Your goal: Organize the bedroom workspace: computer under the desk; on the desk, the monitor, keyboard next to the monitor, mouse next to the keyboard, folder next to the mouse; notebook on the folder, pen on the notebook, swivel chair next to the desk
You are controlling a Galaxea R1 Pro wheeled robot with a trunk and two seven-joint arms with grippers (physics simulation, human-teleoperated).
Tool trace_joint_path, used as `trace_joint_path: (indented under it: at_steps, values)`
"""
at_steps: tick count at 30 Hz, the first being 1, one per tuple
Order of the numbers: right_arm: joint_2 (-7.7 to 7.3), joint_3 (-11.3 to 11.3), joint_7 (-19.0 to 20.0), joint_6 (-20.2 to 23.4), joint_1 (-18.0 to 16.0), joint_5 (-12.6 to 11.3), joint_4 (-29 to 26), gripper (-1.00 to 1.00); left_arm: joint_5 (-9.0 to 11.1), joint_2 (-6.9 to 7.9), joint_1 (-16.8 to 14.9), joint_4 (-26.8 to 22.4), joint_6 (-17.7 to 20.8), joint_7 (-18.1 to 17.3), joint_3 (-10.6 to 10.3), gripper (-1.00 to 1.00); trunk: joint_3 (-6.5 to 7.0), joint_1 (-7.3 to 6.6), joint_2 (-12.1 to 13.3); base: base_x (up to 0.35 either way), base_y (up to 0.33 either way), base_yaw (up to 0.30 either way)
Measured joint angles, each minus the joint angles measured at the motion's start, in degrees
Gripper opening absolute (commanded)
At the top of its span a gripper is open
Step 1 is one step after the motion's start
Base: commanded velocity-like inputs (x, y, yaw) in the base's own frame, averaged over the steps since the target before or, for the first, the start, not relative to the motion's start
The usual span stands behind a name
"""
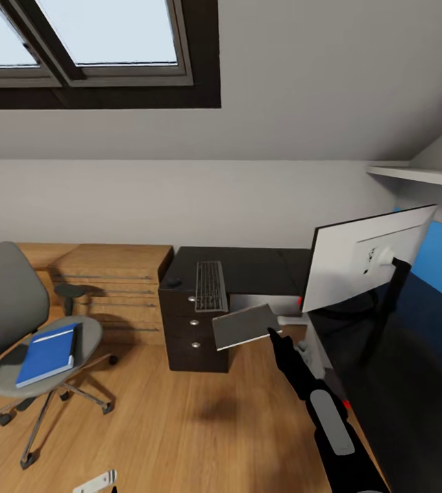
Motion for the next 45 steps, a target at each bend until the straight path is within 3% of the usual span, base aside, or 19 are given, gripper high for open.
trace_joint_path:
  at_steps: [28,30,33,37,40,41,42,45]
  values:
    - [0.17,0.37,-0.15,-0.46,0.03,-0.08,0.01,-1.00,-0.07,-0.08,0.00,0.16,-0.06,-0.06,-0.07,1.00,0.00,-0.01,0.00,0.260,0.126,0.000]
    - [0.21,0.53,-0.38,-0.99,0.00,-0.57,-0.06,-1.00,-0.07,-0.08,0.00,0.16,-0.03,-0.07,-0.11,1.00,0.00,-0.01,0.00,0.204,0.005,0.000]
    - [0.23,0.64,-2.92,-2.73,-0.20,-3.72,-0.66,-1.00,-0.06,-0.08,0.00,0.16,-0.05,-0.08,-0.13,1.00,0.00,-0.01,0.00,0.184,0.002,0.000]
    - [0.23,0.78,-11.41,-9.31,-2.72,-10.01,-0.81,-1.00,-0.07,-0.10,0.00,0.16,-0.06,-0.09,-0.14,1.00,0.01,-0.01,0.00,0.184,0.000,0.000]
    - [0.26,0.78,-14.32,-15.86,-4.93,-11.44,0.19,-1.00,-0.11,-0.10,0.00,0.13,-0.09,-0.09,-0.15,1.00,0.00,-0.01,0.00,0.241,0.000,0.000]
    - [0.26,0.90,-15.37,-21.15,-5.88,-11.93,1.36,-1.00,-0.13,-0.09,0.01,0.10,-0.12,-0.09,-0.14,1.00,0.00,-0.02,0.00,0.286,0.000,0.000]
    - [0.27,1.13,-15.62,-22.99,-6.10,-12.12,1.78,-1.00,-0.13,-0.09,0.00,0.10,-0.13,-0.10,-0.15,1.00,0.00,-0.02,0.00,0.301,0.000,0.000]
    - [0.20,3.30,-16.23,-29.84,-6.73,-12.80,5.49,-1.00,-0.14,-0.09,0.00,0.08,-0.10,-0.12,-0.15,1.00,0.00,-0.02,0.00,0.317,0.000,0.000]
